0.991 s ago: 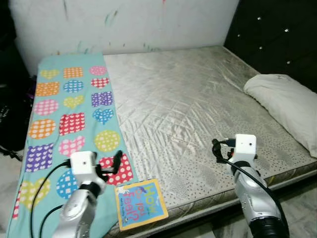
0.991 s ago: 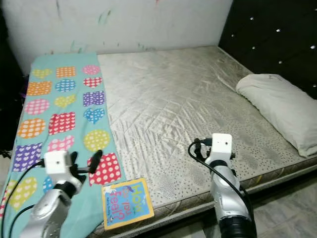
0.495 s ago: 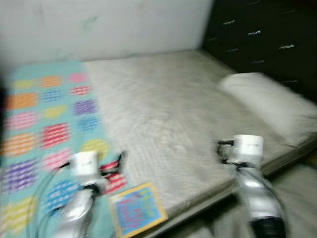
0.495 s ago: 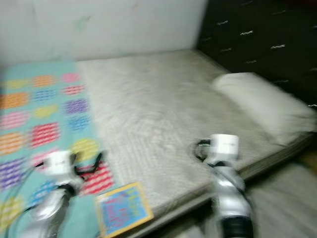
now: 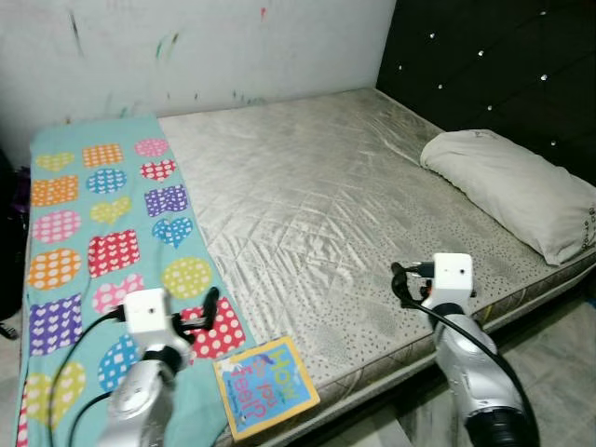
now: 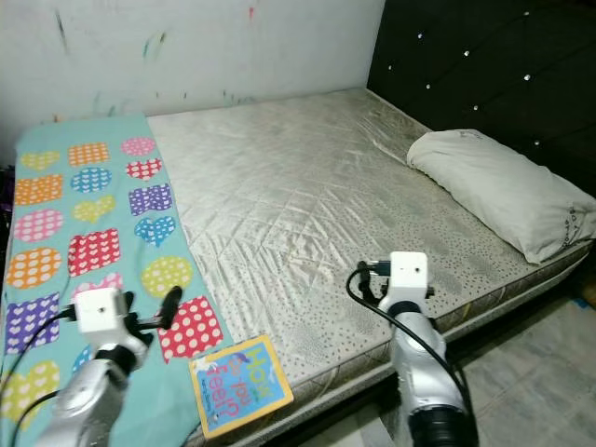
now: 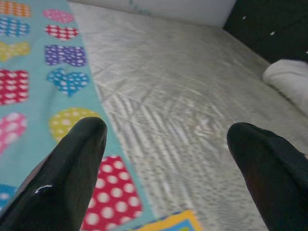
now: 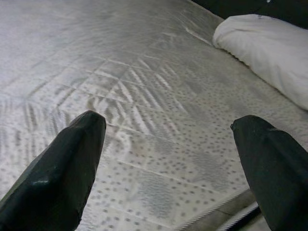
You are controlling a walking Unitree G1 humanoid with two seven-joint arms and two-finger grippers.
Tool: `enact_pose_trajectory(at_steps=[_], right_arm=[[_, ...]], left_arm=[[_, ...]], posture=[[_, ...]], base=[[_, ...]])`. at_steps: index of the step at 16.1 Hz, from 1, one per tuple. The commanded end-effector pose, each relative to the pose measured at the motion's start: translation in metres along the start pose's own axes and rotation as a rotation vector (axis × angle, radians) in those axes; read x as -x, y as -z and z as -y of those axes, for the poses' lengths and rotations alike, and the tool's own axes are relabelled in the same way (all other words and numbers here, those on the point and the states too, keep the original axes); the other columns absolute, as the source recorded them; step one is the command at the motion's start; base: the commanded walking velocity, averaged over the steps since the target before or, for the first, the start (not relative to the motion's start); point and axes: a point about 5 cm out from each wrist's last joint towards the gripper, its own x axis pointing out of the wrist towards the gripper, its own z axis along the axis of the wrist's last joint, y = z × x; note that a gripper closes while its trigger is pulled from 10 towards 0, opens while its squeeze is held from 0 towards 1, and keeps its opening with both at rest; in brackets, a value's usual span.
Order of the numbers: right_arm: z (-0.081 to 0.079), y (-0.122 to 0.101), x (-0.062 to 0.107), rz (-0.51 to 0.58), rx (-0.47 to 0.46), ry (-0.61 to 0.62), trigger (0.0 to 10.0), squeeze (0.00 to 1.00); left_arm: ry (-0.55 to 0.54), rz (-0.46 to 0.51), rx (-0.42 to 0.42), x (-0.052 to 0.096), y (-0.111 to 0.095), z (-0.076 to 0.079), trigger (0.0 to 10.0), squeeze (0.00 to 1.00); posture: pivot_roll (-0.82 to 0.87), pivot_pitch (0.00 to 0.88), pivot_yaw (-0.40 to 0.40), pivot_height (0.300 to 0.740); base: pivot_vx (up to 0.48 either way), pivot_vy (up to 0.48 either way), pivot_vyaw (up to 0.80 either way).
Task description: Clean up the room
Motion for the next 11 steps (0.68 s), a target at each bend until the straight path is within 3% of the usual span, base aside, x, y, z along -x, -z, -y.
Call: enact_pose_trajectory(at_steps=[1, 4, 6, 11], right_arm=[[-0.002, -0.006, -0.001, 0.023, 0.025, -0.010, 10.0, 0.00], [-0.005, -0.007, -0.002, 0.029, 0.016, -0.015, 10.0, 0.00], [-0.008, -0.009, -0.003, 0.029, 0.005, -0.028, 10.0, 0.00], [-0.017, -0.014, -0.004, 0.050, -0.002, -0.057, 10.0, 0.00]], left_arm=[[-0.018, 0.001, -0.018, 0.000, -0.001, 0.000, 10.0, 0.00], [-0.109, 0.015, -0.056, 0.000, -0.003, -0.009, 10.0, 0.00], [-0.208, -0.012, -0.073, 0.002, 0.000, -0.023, 10.0, 0.00], [-0.256, -0.035, -0.019, 0.002, 0.003, -0.029, 10.0, 0.00]], posture=[[-0.08, 0.003, -0.038, 0.740], [-0.08, 0.004, -0.038, 0.740], [-0.07, 0.003, -0.036, 0.740], [-0.07, 0.000, -0.035, 0.740]], base=[[0.000, 0.000, 0.80], [0.000, 0.000, 0.80], [0.000, 0.000, 0.00], [0.000, 0.000, 0.00]])
